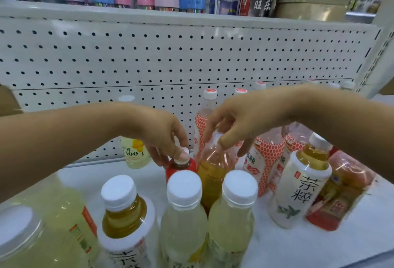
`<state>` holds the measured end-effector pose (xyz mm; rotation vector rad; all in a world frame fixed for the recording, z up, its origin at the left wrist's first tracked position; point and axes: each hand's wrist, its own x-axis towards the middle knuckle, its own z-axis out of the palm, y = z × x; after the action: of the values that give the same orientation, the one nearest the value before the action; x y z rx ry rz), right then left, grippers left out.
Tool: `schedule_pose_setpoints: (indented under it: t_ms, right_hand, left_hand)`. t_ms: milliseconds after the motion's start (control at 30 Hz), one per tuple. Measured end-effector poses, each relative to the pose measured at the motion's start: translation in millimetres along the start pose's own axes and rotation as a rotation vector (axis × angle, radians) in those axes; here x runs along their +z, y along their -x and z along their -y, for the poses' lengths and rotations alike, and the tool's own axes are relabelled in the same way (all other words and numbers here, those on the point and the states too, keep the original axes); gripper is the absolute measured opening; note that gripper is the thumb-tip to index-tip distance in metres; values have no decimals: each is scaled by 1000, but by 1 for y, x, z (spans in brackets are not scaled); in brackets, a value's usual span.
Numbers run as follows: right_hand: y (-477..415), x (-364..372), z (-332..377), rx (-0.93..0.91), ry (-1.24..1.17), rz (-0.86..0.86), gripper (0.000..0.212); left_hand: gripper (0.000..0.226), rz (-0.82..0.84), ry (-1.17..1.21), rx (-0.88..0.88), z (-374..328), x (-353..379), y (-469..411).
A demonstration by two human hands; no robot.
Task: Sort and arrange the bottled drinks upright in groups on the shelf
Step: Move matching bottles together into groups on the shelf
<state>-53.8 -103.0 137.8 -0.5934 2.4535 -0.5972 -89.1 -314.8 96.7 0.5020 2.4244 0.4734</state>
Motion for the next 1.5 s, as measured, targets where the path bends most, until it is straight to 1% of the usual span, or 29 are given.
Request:
schedule_pose_setpoints:
  t_ms: [33,100,167,267,367,467,567,633,700,800,867,933,1033,1100,1167,1267,1367,1433,1500]
  right_hand:
    - [-1,3,-1,18,13,-30,27]
    - [-2,10,-3,50,27,-71,35]
    - [-2,15,-2,78,34,-80,42]
    - [-1,21,-1,78,34,-126,45]
    - [2,26,2,72,45,-188,46]
    - [11,24,11,85,80,-321,57]
    - [23,16,24,71,47,-522,66]
    - [33,12,33,30,-29,-661,66]
    - [44,9,44,-38,-78,-774,67]
    - [56,3,62,-150,-118,-912,68]
    - [60,0,78,-235,-137,-968,72]
    - [60,-3,95,-326,-139,-1010,77]
    - [54,1,128,-469,-98,-1032,68]
    - [48,8,149,-554,-113,-1030,65]
    - [40,18,168,-628,-139,-1015,66]
    - [28,39,195,-748,-171,-974,64]
    - [24,65,222,-830,-194,-909,65]
    - [20,82,239,-839,-175,-844,65]
    - [13,100,255,-808,-148,-758,66]
  left_hand:
    - [26,-1,-23,-2,-2,1,0]
    - [22,-24,-71,13,-5,4,0]
    - [20,-74,-146,39,-6,7,0]
    - [20,-172,-250,57,-5,12,-1]
    - [21,-249,-227,57,-1,8,7]
    - [20,-366,-168,77,-2,-5,27]
    - [22,-534,-99,105,-7,-17,51]
    - [25,-667,-21,128,-11,-23,70]
    - [22,-820,40,162,-13,-26,92]
    - [20,-1052,167,182,-14,-28,128]
    - [19,-1199,243,168,-10,-25,156]
    - [12,-1342,323,164,-3,-22,185]
    - [9,-1547,401,131,4,-9,231]
    - [18,-1667,409,85,8,6,259]
    - [21,-1763,410,66,14,23,283]
    - [14,-1914,415,12,29,51,314]
    - [8,-2013,415,-96,52,80,341]
    - [13,-2054,409,-178,70,98,360]
    - [16,-2083,413,-251,89,113,375]
